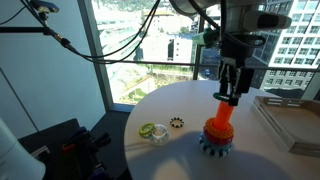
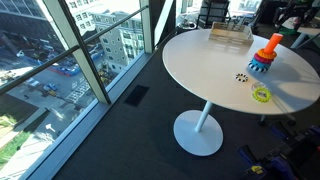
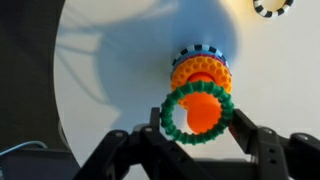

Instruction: Put the dark green ring around the orange rod

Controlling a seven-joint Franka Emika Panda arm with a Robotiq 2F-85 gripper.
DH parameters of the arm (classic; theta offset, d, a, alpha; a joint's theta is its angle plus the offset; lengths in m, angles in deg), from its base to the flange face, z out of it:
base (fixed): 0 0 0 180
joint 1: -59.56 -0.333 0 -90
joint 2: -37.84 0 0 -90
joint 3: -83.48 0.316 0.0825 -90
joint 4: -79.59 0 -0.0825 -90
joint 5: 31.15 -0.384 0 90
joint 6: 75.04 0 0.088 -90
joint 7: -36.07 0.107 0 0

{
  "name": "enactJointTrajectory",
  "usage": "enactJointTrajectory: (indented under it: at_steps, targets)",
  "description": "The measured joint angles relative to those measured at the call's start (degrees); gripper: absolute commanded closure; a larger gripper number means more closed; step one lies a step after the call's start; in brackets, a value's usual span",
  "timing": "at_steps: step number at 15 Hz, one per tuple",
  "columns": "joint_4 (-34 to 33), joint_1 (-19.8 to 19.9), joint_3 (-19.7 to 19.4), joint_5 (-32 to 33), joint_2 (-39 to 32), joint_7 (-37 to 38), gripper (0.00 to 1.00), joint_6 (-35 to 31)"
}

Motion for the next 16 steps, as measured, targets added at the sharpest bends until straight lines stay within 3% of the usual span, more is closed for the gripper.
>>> enactJointTrajectory:
  at_steps: [16]
  targets:
    - [-1.63,0.63,0.06,-4.21,-2.76,-0.07,0.55,-2.30]
